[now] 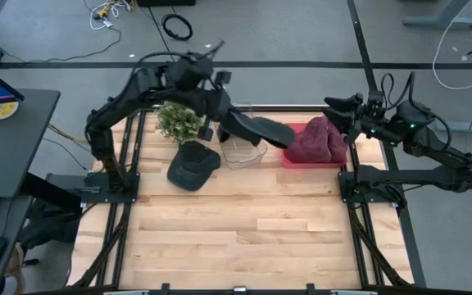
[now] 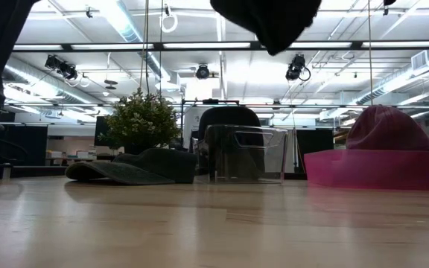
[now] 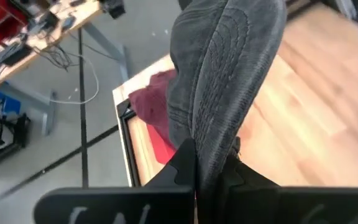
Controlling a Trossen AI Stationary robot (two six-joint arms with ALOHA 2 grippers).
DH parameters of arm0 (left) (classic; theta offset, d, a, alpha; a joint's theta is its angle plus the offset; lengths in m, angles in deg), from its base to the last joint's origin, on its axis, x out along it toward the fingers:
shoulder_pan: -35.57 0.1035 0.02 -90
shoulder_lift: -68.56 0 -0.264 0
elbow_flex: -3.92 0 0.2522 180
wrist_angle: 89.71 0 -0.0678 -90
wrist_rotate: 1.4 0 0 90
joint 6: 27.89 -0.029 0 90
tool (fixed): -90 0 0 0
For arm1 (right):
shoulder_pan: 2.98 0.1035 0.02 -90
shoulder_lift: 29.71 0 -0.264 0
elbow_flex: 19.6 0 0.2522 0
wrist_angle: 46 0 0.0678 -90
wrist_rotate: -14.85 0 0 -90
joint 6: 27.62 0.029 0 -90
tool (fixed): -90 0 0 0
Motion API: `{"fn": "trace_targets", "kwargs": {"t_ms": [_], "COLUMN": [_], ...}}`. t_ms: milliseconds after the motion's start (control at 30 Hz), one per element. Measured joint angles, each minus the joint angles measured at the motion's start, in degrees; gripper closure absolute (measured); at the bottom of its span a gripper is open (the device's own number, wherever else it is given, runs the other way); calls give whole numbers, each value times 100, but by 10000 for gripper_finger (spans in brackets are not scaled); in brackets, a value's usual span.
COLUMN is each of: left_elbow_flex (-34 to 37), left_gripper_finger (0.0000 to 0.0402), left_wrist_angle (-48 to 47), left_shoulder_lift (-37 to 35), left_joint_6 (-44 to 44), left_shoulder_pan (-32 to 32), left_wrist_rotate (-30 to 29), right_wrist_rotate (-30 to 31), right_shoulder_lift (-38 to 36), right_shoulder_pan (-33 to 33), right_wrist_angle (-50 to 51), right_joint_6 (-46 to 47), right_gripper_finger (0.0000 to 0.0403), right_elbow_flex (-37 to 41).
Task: Pick & Place hat
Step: Put the left black cap into the transparent bin
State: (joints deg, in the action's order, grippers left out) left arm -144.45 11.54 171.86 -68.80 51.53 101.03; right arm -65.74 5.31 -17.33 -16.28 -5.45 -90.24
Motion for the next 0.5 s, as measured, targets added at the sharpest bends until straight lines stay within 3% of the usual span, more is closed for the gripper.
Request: {"fn": "trace_targets", "kwargs": {"t_ms": [500], "left_elbow_flex": [2], "left_gripper_finger": [390], "left_wrist_angle": [-941], "left_shoulder_lift": [1147], "left_joint_6": [-824], "left_shoulder_pan": [455], "left_wrist_rotate": [-469], "right_wrist_rotate": [-148], "right_shoulder_lift": [25], "right_shoulder_pan": [0], "right_wrist_angle": [1], "right_joint_6": [138], "right_gripper_finger": [209], "right_elbow_flex": [0]}}
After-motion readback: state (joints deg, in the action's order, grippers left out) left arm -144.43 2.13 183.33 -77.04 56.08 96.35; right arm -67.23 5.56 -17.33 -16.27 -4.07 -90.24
